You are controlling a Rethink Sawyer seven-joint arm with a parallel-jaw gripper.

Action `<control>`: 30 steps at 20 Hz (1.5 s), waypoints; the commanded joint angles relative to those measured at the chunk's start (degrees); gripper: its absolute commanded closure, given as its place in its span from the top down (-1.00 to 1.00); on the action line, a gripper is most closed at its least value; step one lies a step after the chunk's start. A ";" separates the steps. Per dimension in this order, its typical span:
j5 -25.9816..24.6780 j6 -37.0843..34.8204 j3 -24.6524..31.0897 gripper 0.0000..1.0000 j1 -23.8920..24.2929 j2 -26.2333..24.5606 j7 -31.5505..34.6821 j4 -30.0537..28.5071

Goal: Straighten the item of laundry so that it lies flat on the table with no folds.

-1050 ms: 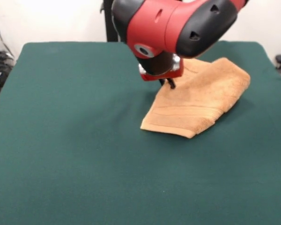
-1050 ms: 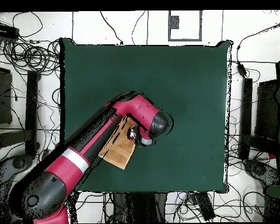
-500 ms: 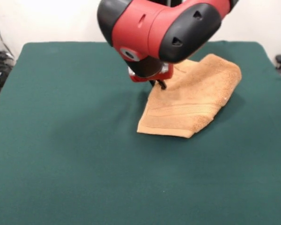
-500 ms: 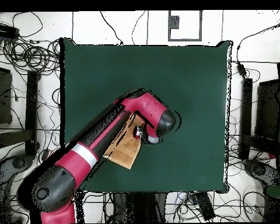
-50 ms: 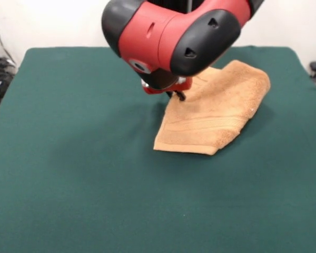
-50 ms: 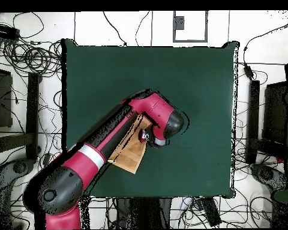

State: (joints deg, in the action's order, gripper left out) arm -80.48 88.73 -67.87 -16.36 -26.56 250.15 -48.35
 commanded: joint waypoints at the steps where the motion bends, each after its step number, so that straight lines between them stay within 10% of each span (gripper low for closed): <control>1: -1.04 -18.32 3.11 -1.00 3.73 -10.86 1.44 4.30; 11: -4.31 -13.76 -0.34 -1.00 2.56 -12.98 8.26 4.32; 30: -2.95 -13.06 -2.28 -1.00 6.29 -13.73 1.63 7.27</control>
State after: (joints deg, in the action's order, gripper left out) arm -80.88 90.93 -72.99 -14.38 -29.85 250.15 -45.50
